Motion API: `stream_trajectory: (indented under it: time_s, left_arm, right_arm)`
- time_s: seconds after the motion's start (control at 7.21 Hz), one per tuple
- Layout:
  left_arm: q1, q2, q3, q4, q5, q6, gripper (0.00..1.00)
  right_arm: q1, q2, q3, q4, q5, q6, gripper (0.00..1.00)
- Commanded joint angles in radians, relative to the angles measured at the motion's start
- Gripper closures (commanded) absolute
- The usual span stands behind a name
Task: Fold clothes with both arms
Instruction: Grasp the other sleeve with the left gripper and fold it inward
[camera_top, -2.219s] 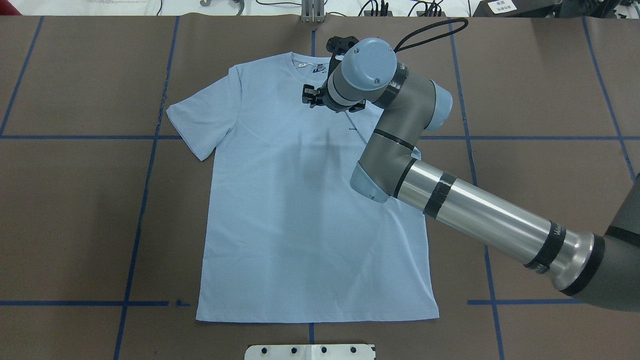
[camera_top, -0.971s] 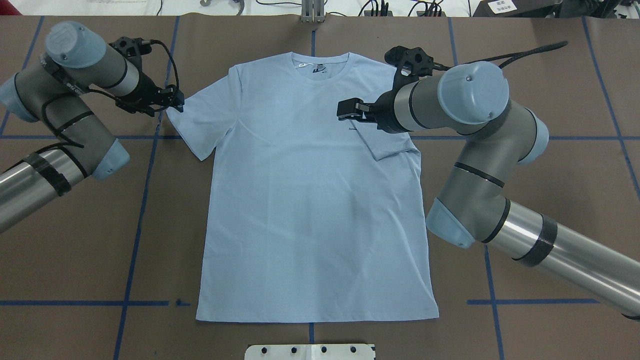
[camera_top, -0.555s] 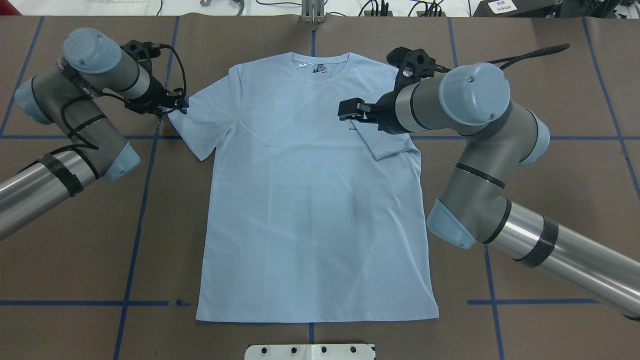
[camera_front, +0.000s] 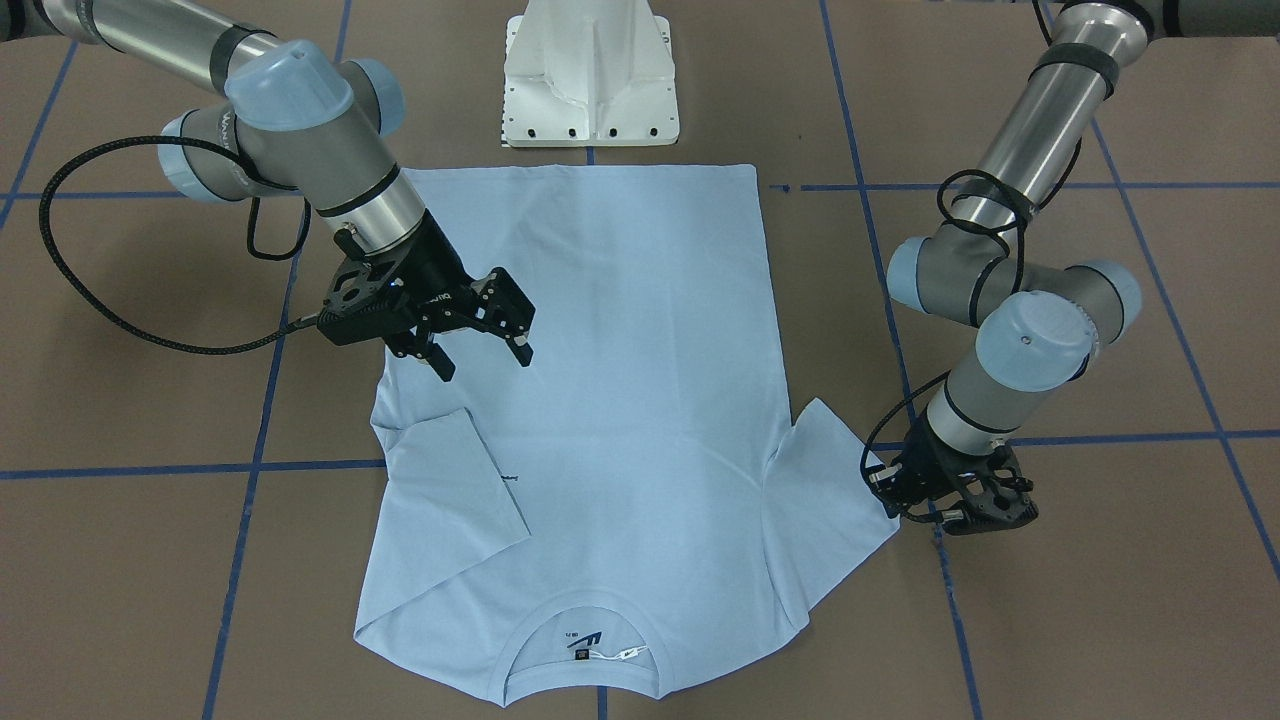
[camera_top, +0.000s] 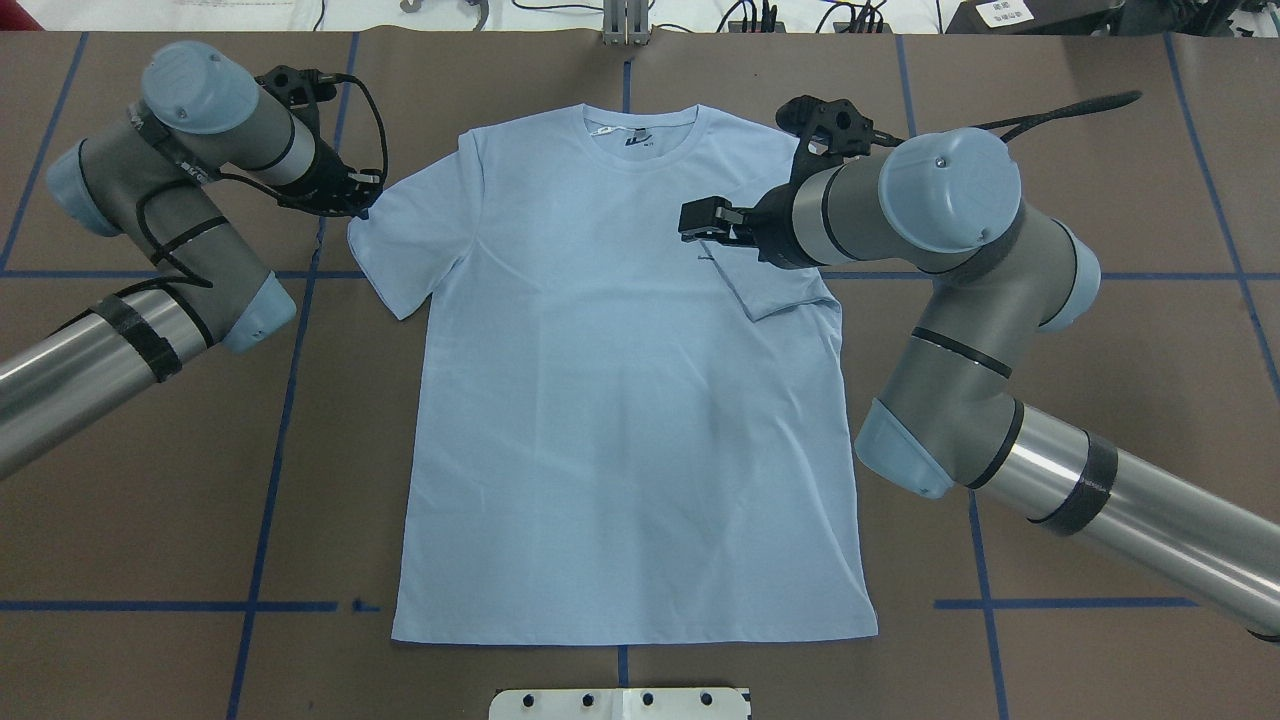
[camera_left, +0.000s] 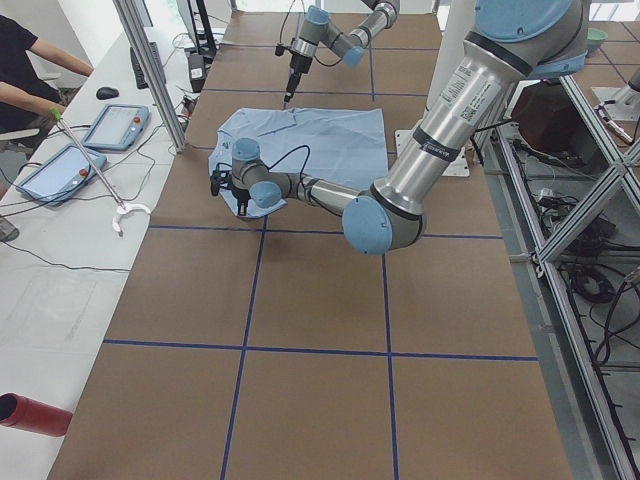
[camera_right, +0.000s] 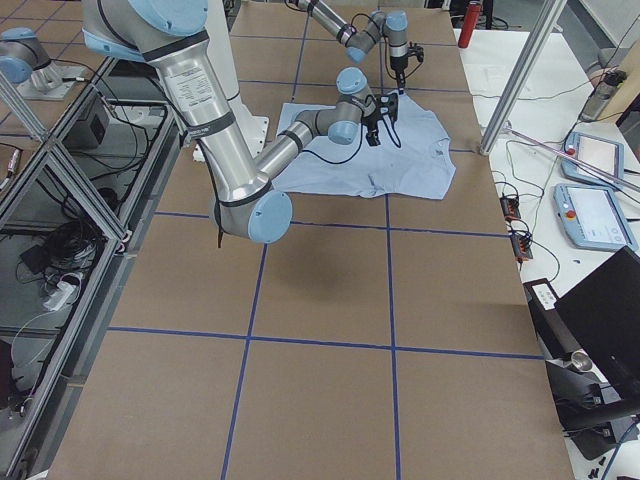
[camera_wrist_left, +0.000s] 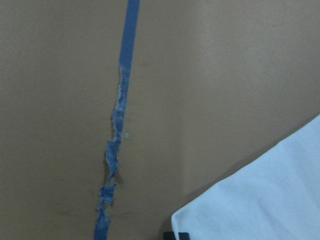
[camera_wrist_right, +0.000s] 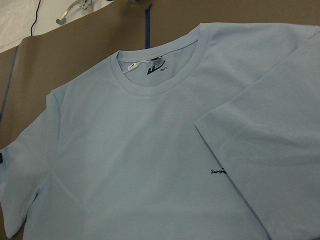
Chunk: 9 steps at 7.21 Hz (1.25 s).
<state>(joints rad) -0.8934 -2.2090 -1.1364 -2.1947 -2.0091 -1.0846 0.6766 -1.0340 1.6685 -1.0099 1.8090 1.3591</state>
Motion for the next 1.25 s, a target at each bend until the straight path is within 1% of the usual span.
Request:
stream_trajectory:
  time_s: [0.0,0.14,0.28,0.42,0.55,0.69,0.83,0.97,1.11]
  left_arm:
    - [0.01,-0.07,-0.047,0.0,-0.005,-0.161,1.0]
    - [0.074,-0.125,-0.051,0.004,0.0,-0.249,1.0]
    - [0.103,-0.179,-0.034,0.004,0.003,-0.312,1.0]
    - [0.117,-0.236,0.034,0.0,0.006,-0.333,1.0]
    - [0.12,-0.251,0.067,-0.005,0.007,-0.331,0.74]
    - [0.117,-0.252,0.063,-0.005,0.006,-0.33,0.33]
    - [0.113,-0.249,0.014,-0.001,0.0,-0.331,0.27]
    - [0.11,-0.211,-0.087,0.01,-0.006,-0.342,0.27]
    - [0.109,-0.13,-0.229,0.01,-0.054,-0.378,0.27]
  right_arm:
    - [0.0,-0.005,-0.003,-0.001,-0.002,0.0,0.0]
    - [0.001,-0.005,-0.003,-0.006,0.004,-0.009,0.0]
    - [-0.003,-0.001,-0.007,-0.015,0.004,-0.005,0.0]
    - [0.0,-0.004,-0.01,-0.013,0.006,-0.014,0.0]
    - [0.001,-0.008,-0.01,-0.007,0.006,-0.003,0.0]
    - [0.003,-0.021,0.005,-0.007,0.006,0.002,0.0]
    - [-0.002,-0.055,0.045,-0.01,0.004,0.024,0.0]
    - [-0.052,-0.105,0.097,-0.013,-0.006,0.145,0.0]
    - [-0.13,-0.179,0.194,-0.045,-0.023,0.246,0.0]
